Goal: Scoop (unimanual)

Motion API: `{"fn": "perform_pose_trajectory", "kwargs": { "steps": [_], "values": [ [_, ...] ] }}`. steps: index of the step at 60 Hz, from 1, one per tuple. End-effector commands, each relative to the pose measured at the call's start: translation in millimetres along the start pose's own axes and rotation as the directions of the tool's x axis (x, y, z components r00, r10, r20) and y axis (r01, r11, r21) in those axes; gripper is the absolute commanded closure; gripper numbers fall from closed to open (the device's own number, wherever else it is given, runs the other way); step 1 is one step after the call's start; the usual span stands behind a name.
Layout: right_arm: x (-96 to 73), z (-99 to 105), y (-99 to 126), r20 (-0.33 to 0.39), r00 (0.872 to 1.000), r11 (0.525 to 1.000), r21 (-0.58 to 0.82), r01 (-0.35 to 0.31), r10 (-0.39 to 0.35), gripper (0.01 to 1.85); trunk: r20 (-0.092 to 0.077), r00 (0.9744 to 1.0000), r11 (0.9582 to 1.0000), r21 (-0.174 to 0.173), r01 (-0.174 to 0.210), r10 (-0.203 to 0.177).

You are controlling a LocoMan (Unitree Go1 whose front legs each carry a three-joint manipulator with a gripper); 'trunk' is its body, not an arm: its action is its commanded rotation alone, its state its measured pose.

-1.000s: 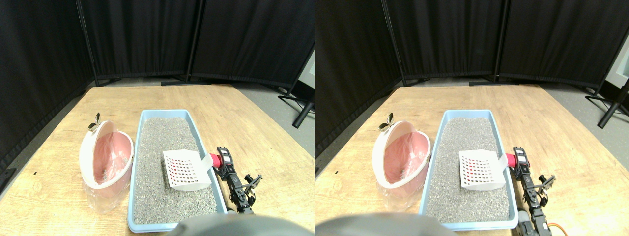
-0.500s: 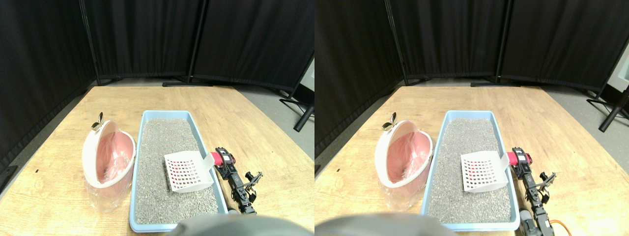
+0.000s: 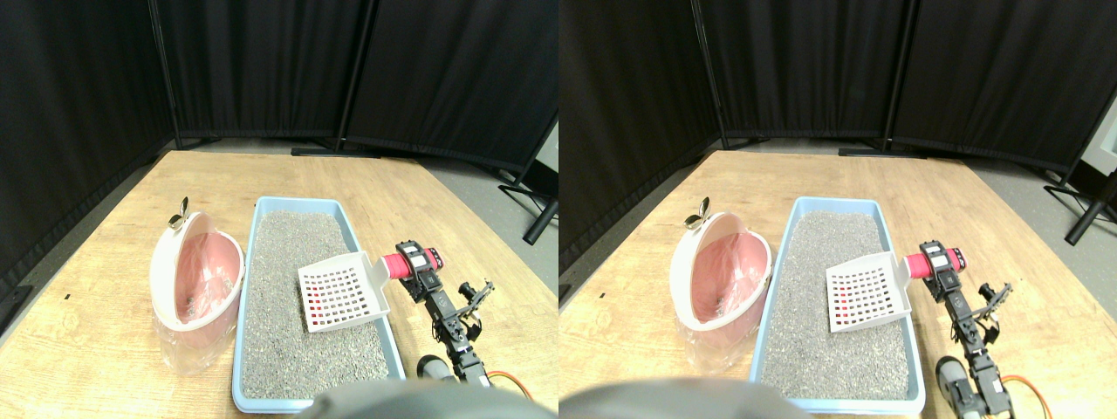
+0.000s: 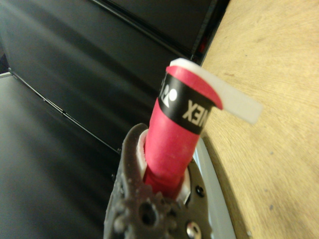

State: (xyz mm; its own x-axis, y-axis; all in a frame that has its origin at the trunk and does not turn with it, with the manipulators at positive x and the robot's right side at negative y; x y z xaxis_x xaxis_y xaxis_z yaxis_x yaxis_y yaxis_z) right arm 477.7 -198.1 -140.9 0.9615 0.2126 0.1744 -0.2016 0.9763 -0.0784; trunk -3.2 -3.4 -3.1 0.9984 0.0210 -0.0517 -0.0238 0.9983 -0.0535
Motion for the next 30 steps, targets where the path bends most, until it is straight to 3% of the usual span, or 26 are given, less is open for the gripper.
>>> {"fn": "perform_pose_trajectory", "kwargs": {
  "steps": [1, 11, 30],
  "values": [
    [7.3, 22, 2, 0.066, 0.998, 0.999, -0.04, -0.022, 0.025, 1.81, -0.019, 0.9996, 0.9996, -0.021, -0.019, 0.019],
    [18.3, 36, -1, 0.095, 0.992, 0.99, -0.122, -0.071, 0.083, 1.81, -0.019, 0.9992, 0.9989, -0.032, -0.035, 0.034],
    [22.4, 51, -6, 0.058, 0.993, 0.969, -0.233, -0.084, 0.1, 1.81, -0.013, 0.9983, 0.997, -0.052, -0.058, 0.057]
  ]
}}
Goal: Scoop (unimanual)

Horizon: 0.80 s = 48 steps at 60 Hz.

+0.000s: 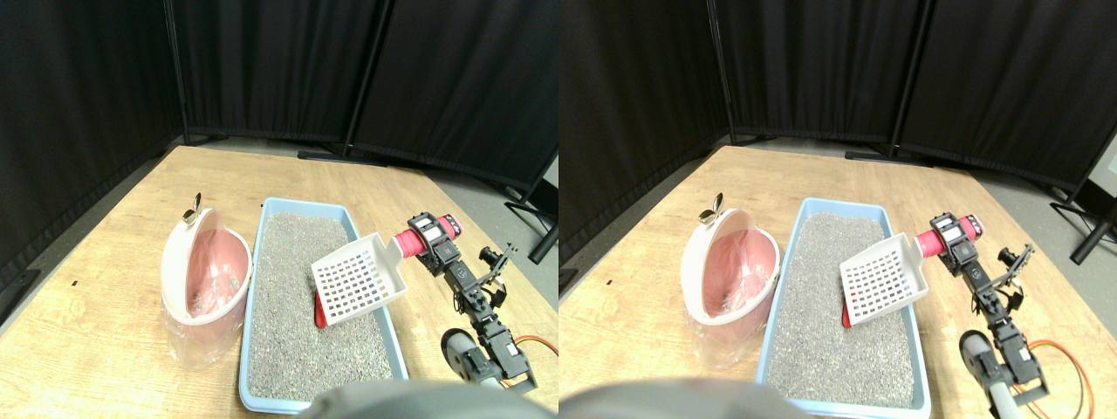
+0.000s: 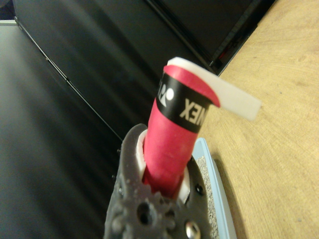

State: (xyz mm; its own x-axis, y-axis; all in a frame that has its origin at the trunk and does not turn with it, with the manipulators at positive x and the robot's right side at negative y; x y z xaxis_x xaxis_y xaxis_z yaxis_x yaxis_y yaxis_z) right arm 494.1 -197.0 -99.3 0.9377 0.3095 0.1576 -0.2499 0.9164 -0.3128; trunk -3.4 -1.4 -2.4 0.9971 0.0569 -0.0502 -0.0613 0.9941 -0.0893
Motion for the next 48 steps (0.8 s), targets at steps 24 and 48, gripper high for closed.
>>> {"fn": "perform_pose_trajectory", "kwargs": {
  "steps": [24, 48],
  "values": [
    [8.0, 21, -21, 0.041, 0.998, 0.987, -0.158, -0.043, 0.051, 1.81, -0.009, 0.9988, 0.9982, -0.037, -0.048, 0.048],
    [20.7, 21, -24, 0.033, 0.993, 0.943, -0.318, -0.095, 0.111, 1.81, -0.014, 0.9983, 0.9971, -0.05, -0.057, 0.057]
  ]
}}
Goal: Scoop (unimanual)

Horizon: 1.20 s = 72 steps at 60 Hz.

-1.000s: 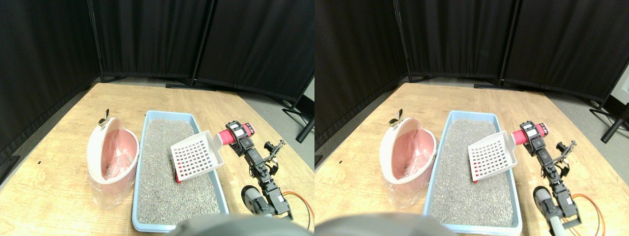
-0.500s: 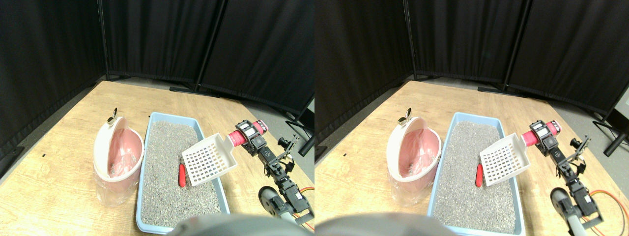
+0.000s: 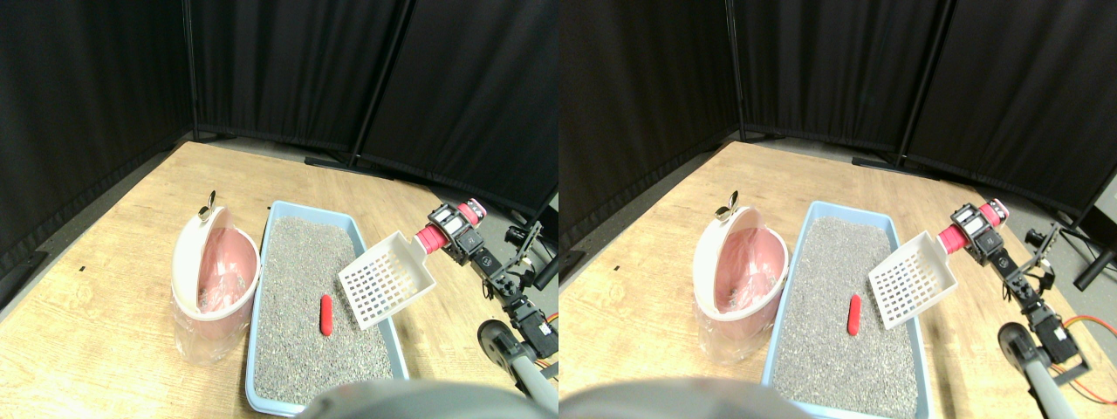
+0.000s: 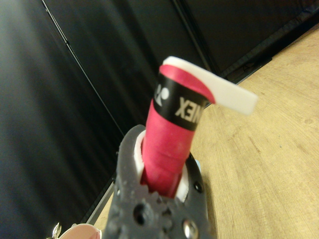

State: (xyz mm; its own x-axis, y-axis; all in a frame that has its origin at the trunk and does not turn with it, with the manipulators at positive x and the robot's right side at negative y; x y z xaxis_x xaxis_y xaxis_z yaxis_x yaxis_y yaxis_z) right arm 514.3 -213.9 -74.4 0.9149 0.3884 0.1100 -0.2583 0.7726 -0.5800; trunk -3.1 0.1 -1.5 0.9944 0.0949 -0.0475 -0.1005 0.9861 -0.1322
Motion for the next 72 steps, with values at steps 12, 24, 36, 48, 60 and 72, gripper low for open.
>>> {"fn": "perform_pose_trajectory", "kwargs": {
  "steps": [12, 24, 36, 48, 60, 72],
  "values": [
    [6.5, 5, 12, 0.047, 0.998, 0.997, -0.074, -0.034, 0.037, 1.81, -0.023, 0.9995, 0.9997, -0.006, -0.022, 0.022],
    [8.4, 5, 21, 0.038, 0.996, 0.993, -0.094, -0.074, 0.078, 1.81, -0.024, 0.9995, 0.9997, -0.01, -0.022, 0.021],
    [8.3, 8, 26, 0.044, 0.994, 0.987, -0.129, -0.096, 0.103, 1.81, -0.023, 0.9995, 0.9997, -0.011, -0.022, 0.021],
    [7.6, 10, 25, 0.034, 0.994, 0.986, -0.135, -0.1, 0.106, 1.81, -0.027, 0.9994, 0.9997, -0.012, -0.02, 0.019],
    [5.1, 10, 29, 0.029, 0.993, 0.982, -0.156, -0.104, 0.11, 1.81, -0.03, 0.9994, 0.9998, -0.008, -0.016, 0.016],
    [7.2, 4, 38, -0.003, 0.993, 0.985, -0.128, -0.116, 0.117, 1.81, -0.035, 0.9991, 0.9997, -0.009, -0.022, 0.022]
  ]
}}
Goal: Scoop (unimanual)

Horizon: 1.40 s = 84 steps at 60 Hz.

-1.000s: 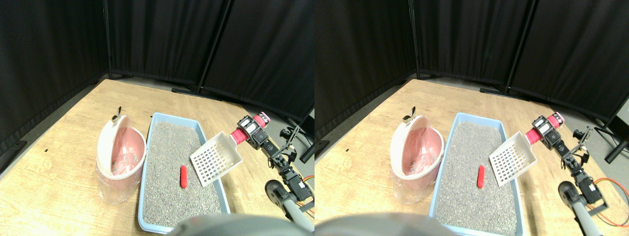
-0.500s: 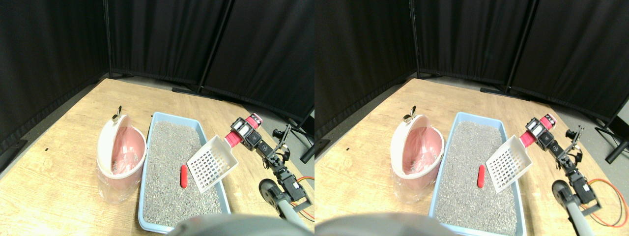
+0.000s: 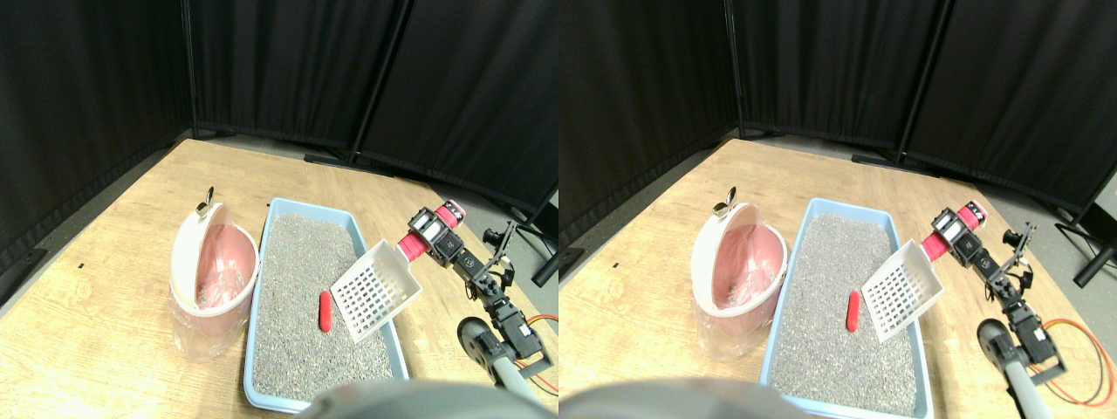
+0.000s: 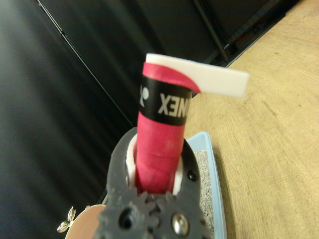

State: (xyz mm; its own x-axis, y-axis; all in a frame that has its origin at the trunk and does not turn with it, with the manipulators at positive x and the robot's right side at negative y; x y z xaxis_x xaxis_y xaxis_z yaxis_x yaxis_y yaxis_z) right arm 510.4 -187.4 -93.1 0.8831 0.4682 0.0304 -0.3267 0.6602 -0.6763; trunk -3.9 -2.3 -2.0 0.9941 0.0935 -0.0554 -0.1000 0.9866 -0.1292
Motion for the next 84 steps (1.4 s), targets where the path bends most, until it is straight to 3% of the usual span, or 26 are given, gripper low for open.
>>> {"fn": "perform_pose_trajectory", "kwargs": {
  "steps": [1, 11, 24, 30, 46, 59, 62, 69, 73, 78, 80, 84],
  "values": [
    [3.5, 5, 6, 0.012, 1.0, 1.0, -0.009, 0.0, 0.0, 1.81, -0.028, 0.9993, 0.9996, -0.013, -0.024, 0.024],
    [9.3, 0, 31, -0.007, 1.0, 0.998, 0.058, -0.026, 0.027, 1.81, -0.036, 0.9987, 0.9991, -0.021, -0.036, 0.035],
    [14.3, -13, 91, -0.019, 0.997, 0.973, 0.22, -0.067, 0.073, 1.81, -0.042, 0.9975, 0.9976, -0.037, -0.059, 0.057],
    [14.2, -19, 105, -0.041, 0.996, 0.963, 0.262, -0.068, 0.081, 1.81, -0.048, 0.997, 0.9974, -0.036, -0.063, 0.061],
    [12.8, -14, 121, -0.005, 0.996, 0.939, 0.335, -0.08, 0.086, 1.81, -0.052, 0.9968, 0.9973, -0.039, -0.062, 0.06],
    [13.5, -13, 109, -0.007, 0.998, 0.92, 0.388, -0.049, 0.057, 1.81, -0.052, 0.9971, 0.9978, -0.03, -0.058, 0.056],
    [12.8, -12, 103, -0.065, 0.997, 0.875, 0.485, 0.006, 0.029, 1.81, -0.052, 0.9971, 0.9978, -0.03, -0.058, 0.056],
    [12.1, -16, 94, -0.078, 0.996, 0.778, 0.622, 0.09, -0.053, 1.81, -0.047, 0.9972, 0.9977, -0.031, -0.06, 0.058],
    [12.7, -22, 88, -0.055, 0.995, 0.748, 0.656, 0.096, -0.08, 1.81, -0.048, 0.9972, 0.9979, -0.029, -0.059, 0.057],
    [12.3, -25, 79, -0.083, 0.989, 0.705, 0.694, 0.145, -0.122, 1.81, -0.047, 0.9976, 0.9983, -0.027, -0.053, 0.051],
    [12.3, -26, 76, -0.053, 0.99, 0.676, 0.726, 0.129, -0.132, 1.81, -0.047, 0.9976, 0.9983, -0.027, -0.052, 0.051],
    [12.1, -25, 70, -0.068, 0.985, 0.62, 0.77, 0.152, -0.157, 1.81, -0.045, 0.9978, 0.9985, -0.026, -0.049, 0.048]
  ]
}}
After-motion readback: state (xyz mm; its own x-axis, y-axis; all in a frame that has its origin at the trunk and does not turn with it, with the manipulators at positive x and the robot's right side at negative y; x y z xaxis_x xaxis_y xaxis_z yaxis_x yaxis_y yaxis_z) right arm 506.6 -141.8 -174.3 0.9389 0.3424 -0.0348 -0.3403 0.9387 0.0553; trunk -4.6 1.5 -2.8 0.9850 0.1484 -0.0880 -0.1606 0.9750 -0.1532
